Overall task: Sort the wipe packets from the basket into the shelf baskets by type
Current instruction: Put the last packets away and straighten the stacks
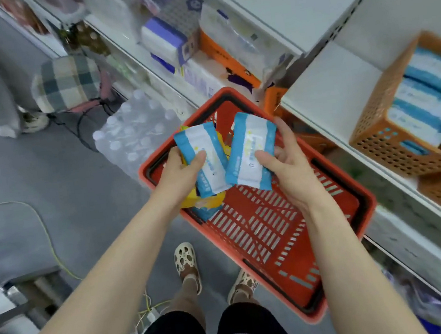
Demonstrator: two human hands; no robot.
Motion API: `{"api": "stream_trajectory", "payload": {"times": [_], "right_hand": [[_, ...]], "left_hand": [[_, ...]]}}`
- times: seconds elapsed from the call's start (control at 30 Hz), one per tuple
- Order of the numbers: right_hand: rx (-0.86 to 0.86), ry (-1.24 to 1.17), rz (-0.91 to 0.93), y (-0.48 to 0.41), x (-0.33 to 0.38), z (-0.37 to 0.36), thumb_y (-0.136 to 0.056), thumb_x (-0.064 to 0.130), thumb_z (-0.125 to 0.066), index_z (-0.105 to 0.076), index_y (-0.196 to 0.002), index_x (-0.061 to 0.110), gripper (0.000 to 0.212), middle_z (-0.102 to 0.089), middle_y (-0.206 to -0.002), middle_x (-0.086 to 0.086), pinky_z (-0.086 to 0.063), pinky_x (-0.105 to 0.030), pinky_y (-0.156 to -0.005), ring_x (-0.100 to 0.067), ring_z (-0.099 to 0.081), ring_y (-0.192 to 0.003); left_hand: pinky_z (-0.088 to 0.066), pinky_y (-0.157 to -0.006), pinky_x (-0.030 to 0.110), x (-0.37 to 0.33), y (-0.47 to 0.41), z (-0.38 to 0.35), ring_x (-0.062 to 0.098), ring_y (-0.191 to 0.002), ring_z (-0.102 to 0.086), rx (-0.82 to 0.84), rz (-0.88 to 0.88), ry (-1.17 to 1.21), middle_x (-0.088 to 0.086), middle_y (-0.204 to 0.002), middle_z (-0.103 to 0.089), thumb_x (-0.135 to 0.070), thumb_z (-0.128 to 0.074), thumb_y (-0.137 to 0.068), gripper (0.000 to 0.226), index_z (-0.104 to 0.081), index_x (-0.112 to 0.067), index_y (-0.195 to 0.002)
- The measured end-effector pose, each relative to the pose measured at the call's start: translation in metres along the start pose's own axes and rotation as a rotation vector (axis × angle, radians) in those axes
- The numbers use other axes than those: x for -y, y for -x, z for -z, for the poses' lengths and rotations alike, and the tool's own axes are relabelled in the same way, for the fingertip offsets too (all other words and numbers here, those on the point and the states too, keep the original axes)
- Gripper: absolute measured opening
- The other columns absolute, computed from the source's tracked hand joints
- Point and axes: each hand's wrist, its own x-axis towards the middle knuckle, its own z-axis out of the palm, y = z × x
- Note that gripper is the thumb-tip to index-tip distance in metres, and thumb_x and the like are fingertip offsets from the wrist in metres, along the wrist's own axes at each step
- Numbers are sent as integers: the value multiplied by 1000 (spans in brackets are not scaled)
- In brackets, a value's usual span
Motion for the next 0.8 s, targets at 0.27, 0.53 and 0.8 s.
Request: {"api": "stream_trajectory", "payload": {"times": [0.27, 0.53, 0.8], "right_hand": [[-32, 610, 205, -23, 2, -57, -91, 30, -66, -35, -147, 32, 64, -53, -95, 8, -46, -16, -70, -4, -55, -80], [7, 528, -916, -42, -106, -85, -92, 59, -52, -56, -126, 7, 62, -66, -105, -9, -50, -34, -70, -23, -64, -80], [-241, 9, -1048, -55, -125, -80, -88, 9, -69, -56, -86, 8, 13, -65, -49, -4, -44, -20, -36, -14, -60, -36]], "left_hand": [[-56, -92, 44, -12, 11, 20, 19, -104, -70, -56, -66, 127, 3, -122, -69, -31, -77, -82, 57, -50, -14, -129], [-58, -90, 43, -11, 7, 68, 19, -102, -71, -123, -83, 150, 4, -121, -69, -21, -68, -92, 46, -48, -10, -132], [-58, -85, 34, -6, 2, 75, 14, -101, -71, -122, -92, 115, -1, -118, -69, -22, -70, -90, 41, -49, -15, -125]]}}
